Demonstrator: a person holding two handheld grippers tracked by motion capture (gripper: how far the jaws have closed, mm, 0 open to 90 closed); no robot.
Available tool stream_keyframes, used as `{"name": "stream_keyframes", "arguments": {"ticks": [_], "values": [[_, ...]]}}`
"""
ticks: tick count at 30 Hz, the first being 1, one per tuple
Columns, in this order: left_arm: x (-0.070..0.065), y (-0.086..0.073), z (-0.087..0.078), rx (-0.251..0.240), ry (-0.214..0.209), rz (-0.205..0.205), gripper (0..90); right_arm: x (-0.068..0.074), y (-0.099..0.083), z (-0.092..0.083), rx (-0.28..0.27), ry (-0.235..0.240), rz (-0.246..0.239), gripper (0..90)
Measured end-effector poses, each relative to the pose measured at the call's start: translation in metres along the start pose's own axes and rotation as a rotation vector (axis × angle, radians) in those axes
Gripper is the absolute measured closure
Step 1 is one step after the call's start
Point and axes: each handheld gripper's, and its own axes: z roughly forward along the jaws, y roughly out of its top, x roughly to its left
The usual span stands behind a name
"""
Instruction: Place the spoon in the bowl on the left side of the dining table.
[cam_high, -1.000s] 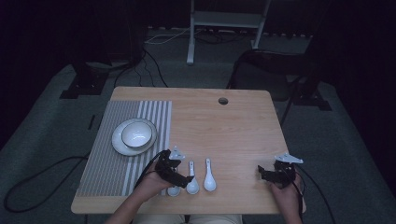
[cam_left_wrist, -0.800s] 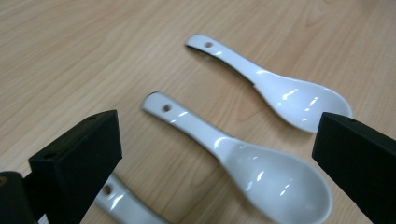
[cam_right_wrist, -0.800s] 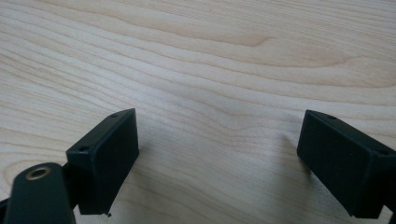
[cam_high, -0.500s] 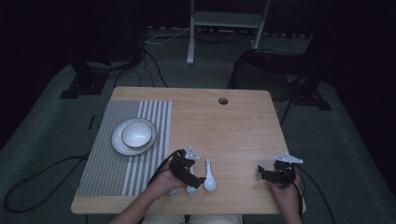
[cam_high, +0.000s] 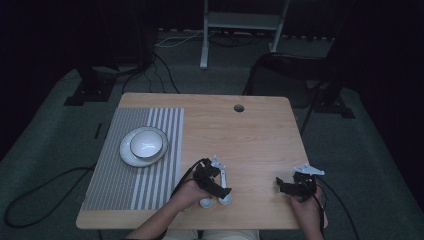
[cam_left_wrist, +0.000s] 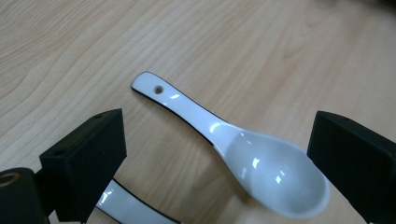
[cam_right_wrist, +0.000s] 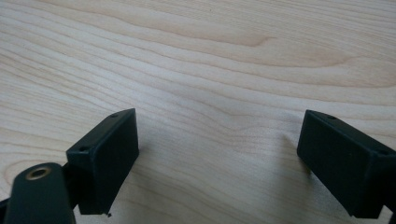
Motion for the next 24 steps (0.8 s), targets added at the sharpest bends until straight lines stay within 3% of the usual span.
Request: {"name": "stream_keyframes", "arguments": {"ticks": [6, 11, 13, 17, 21, 24], "values": [[-0.001, 0.006, 0.014, 0.037, 0.032, -0.024, 4.7, 0.0, 0.0, 0.0, 0.0, 0.0, 0.0, 12.0], [-0.003, 0.009, 0.026, 0.07, 0.046, -0.019, 7.6, 0.0, 0.0, 0.0, 0.0, 0.0, 0.0, 12.0], [-0.003, 0.008, 0.029, 0.07, 0.04, -0.022, 12.6, 0.0, 0.0, 0.0, 0.0, 0.0, 0.0, 12.0], [-0.005, 0.011, 0.032, 0.071, 0.074, 0.002, 15.4, 0.0, 0.0, 0.0, 0.0, 0.0, 0.0, 12.0], [-0.009, 0.011, 0.032, 0.078, 0.095, 0.036, 22.3, 0.0, 0.0, 0.0, 0.0, 0.0, 0.0, 12.0], [-0.011, 0.011, 0.03, 0.065, 0.074, 0.047, 37.8, 0.0, 0.0, 0.0, 0.0, 0.0, 0.0, 12.1]]}}
